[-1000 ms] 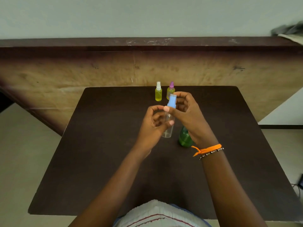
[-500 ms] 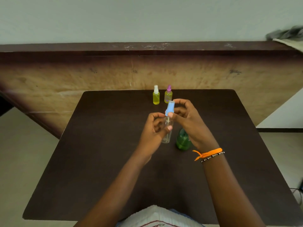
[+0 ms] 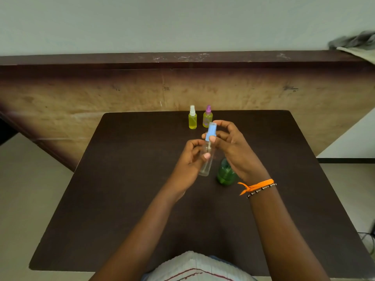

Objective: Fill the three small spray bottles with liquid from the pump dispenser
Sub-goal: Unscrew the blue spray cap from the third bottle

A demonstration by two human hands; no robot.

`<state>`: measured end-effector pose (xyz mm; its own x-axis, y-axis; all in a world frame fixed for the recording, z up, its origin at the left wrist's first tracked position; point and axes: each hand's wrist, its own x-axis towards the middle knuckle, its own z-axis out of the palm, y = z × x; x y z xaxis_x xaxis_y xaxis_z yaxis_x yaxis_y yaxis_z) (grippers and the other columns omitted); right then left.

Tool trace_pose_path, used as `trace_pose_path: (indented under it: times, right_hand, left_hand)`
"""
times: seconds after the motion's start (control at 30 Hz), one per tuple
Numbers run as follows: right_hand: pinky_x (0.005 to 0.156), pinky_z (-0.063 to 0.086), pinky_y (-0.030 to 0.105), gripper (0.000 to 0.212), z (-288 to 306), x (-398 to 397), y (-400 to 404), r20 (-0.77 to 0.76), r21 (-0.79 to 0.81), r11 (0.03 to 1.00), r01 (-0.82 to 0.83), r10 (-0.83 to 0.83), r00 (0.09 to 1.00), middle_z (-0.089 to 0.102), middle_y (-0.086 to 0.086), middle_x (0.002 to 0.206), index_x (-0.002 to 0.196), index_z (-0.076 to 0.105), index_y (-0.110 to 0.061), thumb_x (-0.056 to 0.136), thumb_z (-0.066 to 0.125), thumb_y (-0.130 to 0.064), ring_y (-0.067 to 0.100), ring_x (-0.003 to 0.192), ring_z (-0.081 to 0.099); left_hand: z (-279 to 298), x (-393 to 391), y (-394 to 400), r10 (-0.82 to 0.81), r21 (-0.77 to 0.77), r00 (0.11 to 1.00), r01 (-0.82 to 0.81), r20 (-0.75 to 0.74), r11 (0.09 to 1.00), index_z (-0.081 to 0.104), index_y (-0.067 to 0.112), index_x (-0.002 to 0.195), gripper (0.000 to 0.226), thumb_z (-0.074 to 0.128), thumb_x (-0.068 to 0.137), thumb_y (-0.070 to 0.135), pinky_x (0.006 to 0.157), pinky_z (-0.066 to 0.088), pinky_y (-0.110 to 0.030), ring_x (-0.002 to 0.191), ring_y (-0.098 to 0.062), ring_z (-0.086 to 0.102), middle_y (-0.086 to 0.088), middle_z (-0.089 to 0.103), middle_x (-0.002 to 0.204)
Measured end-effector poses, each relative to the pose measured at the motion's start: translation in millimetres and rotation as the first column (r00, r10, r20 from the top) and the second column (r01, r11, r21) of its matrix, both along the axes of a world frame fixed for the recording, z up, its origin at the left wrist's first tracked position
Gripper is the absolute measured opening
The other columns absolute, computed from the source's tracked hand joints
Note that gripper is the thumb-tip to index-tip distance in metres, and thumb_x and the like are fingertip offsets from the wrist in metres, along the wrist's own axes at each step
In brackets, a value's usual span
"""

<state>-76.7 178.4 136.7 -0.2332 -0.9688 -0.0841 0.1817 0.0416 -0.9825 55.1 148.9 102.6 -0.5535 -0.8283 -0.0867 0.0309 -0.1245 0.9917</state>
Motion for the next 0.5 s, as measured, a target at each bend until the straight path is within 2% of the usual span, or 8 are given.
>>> trace_pose_path:
  times: [0.07,0.13,0.23,0.37,0.5]
  right_hand:
    - [0.069,0.052,0.031,0.03,-0.6,-4.4,0.3,0.083,-0.019,1.0,-0.018,0.02,0.996,0.073,0.0,0.09,0.122,0.046,-0.016,0.097,0.047,0.0,0.01,0.08,0.068]
    - [0.077,0.053,0.025,0.029,0.2,-11.1,-0.5,0.13,-0.055,0.998,-0.009,0.016,0.991,0.075,0.0,0.087,0.12,0.047,-0.016,0.098,0.044,0.001,0.01,0.084,0.065]
    - [0.088,0.05,0.023,0.03,3.0,-17.6,1.0,0.142,-0.116,0.993,0.024,-0.008,0.99,0.074,0.002,0.09,0.117,0.048,-0.019,0.098,0.043,0.002,0.01,0.091,0.065]
    - [0.089,0.051,0.023,0.03,9.3,-20.2,3.2,0.143,-0.208,0.963,0.173,-0.145,0.979,0.071,0.002,0.097,0.118,0.046,-0.014,0.097,0.041,0.006,0.008,0.093,0.068]
    - [0.083,0.051,0.018,0.027,17.2,-31.8,6.9,0.025,-0.222,0.926,0.305,-0.307,0.951,0.071,0.001,0.097,0.119,0.046,-0.013,0.097,0.046,0.004,0.005,0.093,0.067]
  left_hand:
    - [0.9,2.5,1.0,-0.074,0.052,0.997,0.076,-0.027,0.996,0.044,0.012,0.121,0.026,0.045,0.095,0.011,0.091,0.048,-0.032,0.102,-0.015,0.063,-0.002,0.063,0.114]
    - [-0.5,4.7,3.4,-0.129,0.125,0.987,0.14,-0.096,0.982,0.043,0.007,0.124,0.03,0.045,0.094,0.011,0.09,0.05,-0.031,0.095,-0.016,0.064,-0.003,0.065,0.108]
    - [-4.1,6.2,7.0,-0.163,0.162,0.978,0.183,-0.129,0.97,0.043,0.007,0.123,0.038,0.05,0.087,0.017,0.09,0.05,-0.028,0.099,-0.015,0.063,-0.003,0.065,0.109]
    - [-10.6,2.8,7.0,-0.162,0.109,0.986,0.164,-0.024,0.98,0.045,0.017,0.113,0.027,0.053,0.089,0.006,0.088,0.045,-0.02,0.109,-0.011,0.058,-0.003,0.064,0.116]
    - [-19.7,0.7,5.6,-0.14,0.071,0.99,0.137,0.029,0.988,0.044,0.018,0.113,0.031,0.053,0.089,0.0,0.083,0.046,-0.012,0.111,-0.009,0.056,-0.008,0.058,0.125]
